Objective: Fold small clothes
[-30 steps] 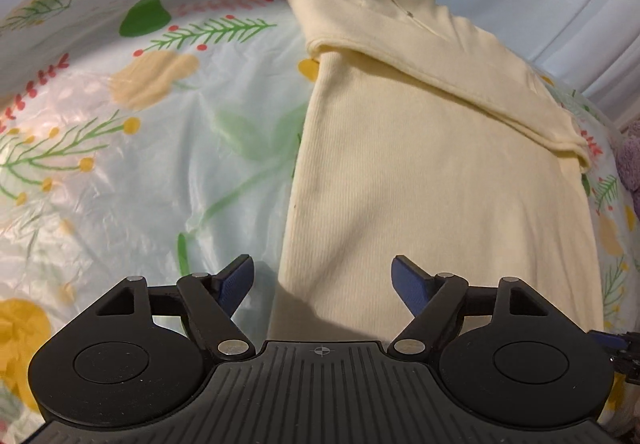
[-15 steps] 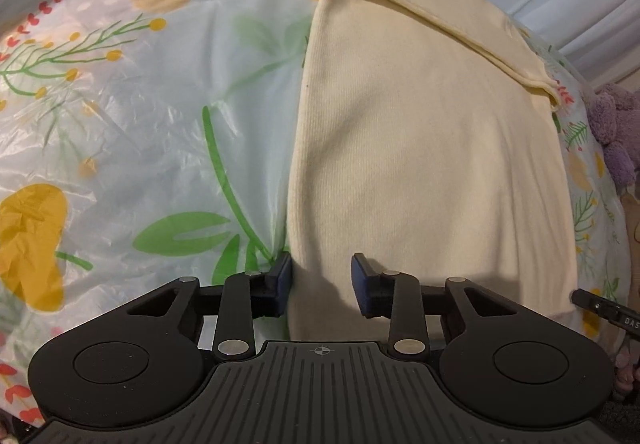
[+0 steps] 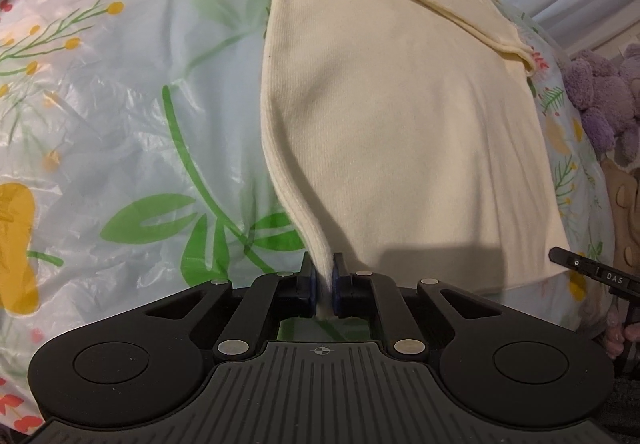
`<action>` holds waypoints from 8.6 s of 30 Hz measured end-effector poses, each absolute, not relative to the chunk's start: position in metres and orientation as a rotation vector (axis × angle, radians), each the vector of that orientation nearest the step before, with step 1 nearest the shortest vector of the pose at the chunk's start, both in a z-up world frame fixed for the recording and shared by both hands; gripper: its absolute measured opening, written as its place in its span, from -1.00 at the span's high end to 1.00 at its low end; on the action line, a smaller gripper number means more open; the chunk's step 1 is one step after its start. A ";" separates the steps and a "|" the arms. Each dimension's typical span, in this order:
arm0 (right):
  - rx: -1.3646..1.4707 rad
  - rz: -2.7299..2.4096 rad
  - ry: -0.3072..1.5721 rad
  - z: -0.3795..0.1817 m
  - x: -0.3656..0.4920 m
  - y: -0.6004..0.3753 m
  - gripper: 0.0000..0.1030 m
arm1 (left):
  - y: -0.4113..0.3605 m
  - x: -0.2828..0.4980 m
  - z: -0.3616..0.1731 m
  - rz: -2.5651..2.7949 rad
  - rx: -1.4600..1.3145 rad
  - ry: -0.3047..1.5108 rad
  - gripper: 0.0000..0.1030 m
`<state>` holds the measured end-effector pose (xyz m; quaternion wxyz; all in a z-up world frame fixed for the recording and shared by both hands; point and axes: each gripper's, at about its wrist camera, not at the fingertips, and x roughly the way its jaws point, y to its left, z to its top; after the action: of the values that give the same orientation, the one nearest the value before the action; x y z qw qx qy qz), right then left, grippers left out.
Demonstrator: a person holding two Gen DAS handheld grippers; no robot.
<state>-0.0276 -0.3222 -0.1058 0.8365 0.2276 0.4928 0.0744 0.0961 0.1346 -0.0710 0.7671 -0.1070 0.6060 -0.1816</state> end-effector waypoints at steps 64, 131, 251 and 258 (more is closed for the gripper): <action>0.116 0.115 0.435 -0.013 0.130 -0.306 0.90 | 0.096 0.254 0.025 -0.468 -0.116 0.578 0.82; -0.040 -0.235 0.559 -0.107 0.286 -0.289 0.31 | 0.034 0.402 -0.100 -0.112 0.037 0.668 -0.62; 0.363 0.070 0.651 -0.085 0.195 -0.263 0.69 | 0.004 0.306 -0.032 -0.568 -0.438 0.836 0.30; 0.617 0.227 0.730 -0.095 0.240 -0.262 0.11 | 0.027 0.317 -0.067 -0.363 -0.373 0.898 0.30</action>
<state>0.2400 -0.2622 -0.0949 0.8816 0.2964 0.3507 0.1090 0.3169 0.0267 -0.0666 0.8682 -0.1784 0.4292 -0.1735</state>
